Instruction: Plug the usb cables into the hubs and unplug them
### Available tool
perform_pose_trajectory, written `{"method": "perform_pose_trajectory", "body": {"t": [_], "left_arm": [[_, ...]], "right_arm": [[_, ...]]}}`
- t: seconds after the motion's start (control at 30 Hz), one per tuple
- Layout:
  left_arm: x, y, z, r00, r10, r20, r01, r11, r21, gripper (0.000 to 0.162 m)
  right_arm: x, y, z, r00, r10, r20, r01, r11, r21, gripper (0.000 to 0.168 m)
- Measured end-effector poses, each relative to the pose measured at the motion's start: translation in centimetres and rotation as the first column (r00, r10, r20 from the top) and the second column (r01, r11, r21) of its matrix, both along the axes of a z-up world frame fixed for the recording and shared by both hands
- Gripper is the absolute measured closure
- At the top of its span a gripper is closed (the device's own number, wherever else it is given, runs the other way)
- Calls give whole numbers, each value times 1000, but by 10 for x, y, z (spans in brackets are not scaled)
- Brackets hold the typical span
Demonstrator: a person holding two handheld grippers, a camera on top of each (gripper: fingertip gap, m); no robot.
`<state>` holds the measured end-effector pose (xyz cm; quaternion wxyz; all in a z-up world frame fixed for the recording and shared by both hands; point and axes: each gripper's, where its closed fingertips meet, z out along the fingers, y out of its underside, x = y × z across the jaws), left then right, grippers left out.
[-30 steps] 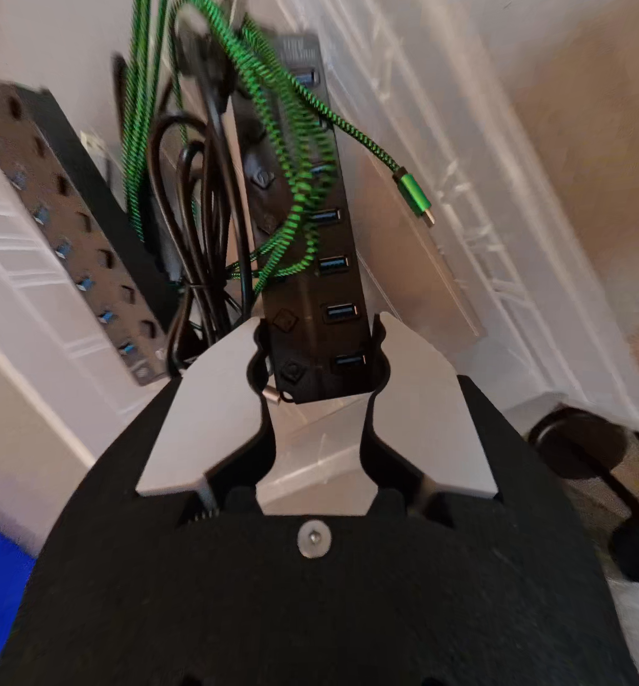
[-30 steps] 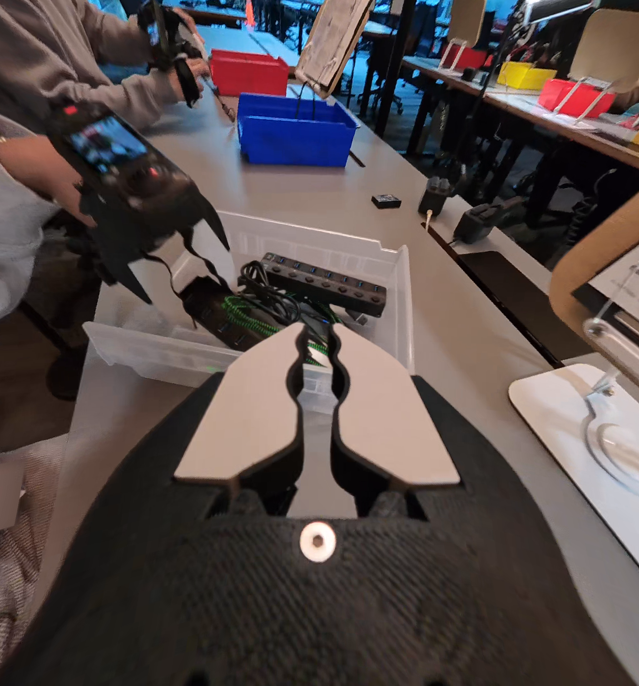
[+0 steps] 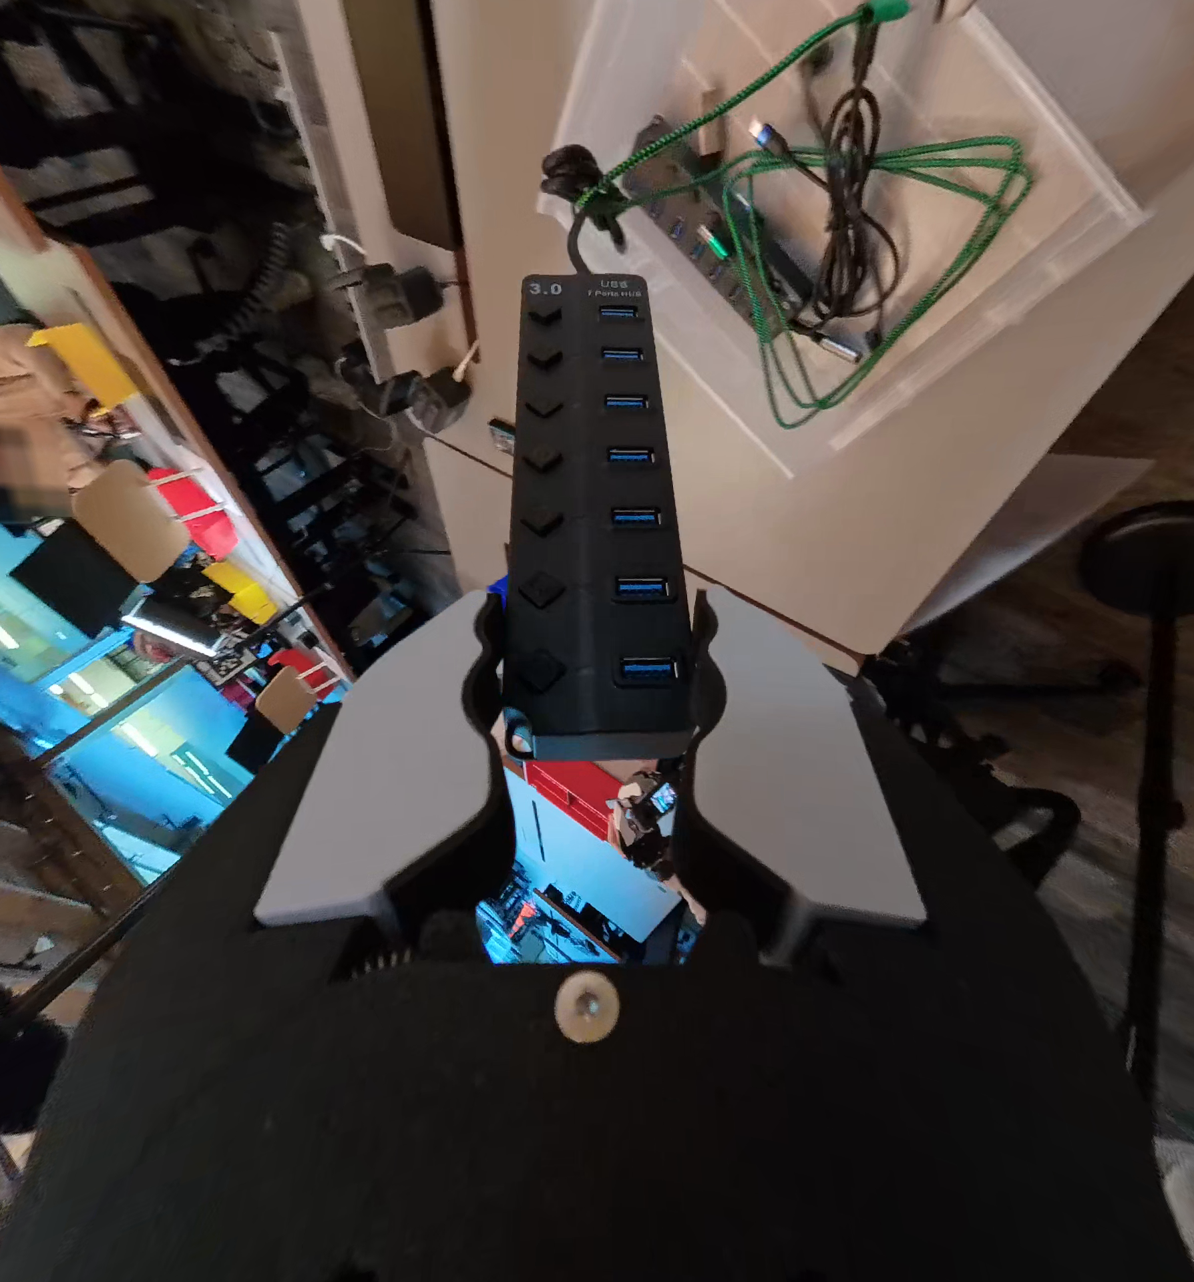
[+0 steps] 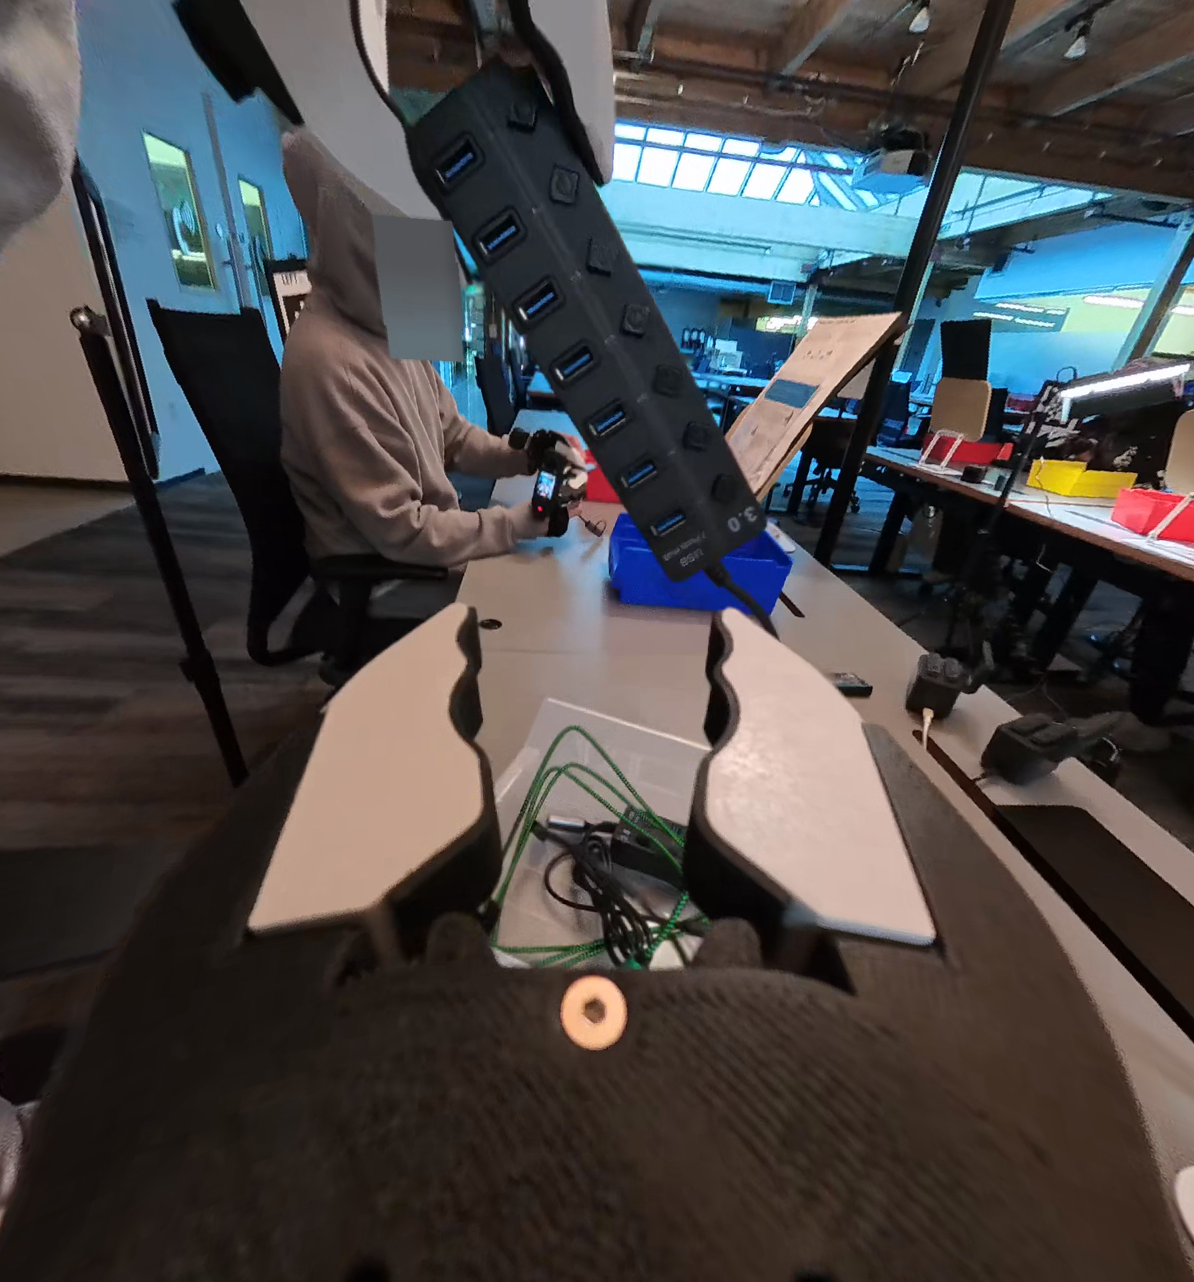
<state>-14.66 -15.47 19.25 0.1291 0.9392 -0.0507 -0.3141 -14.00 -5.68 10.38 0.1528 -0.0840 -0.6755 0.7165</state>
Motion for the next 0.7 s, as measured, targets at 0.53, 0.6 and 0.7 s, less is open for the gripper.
{"method": "perform_pose_trajectory", "body": {"t": [0.53, 0.6, 0.7], "left_arm": [[-20, -34, 45, 971, -68, -228, 91, 992, 90, 106], [-18, -27, 47, 972, -80, -223, 112, 984, 137, 106], [-18, -22, 50, 957, -118, -265, 148, 984, 100, 106]], "right_arm": [[7, 42, 6, 995, -102, -7, 102, 994, -47, 111], [5, 35, 0, 995, -99, -5, 98, 995, -29, 111], [-3, 24, -11, 994, -104, 18, 104, 995, 14, 110]]}}
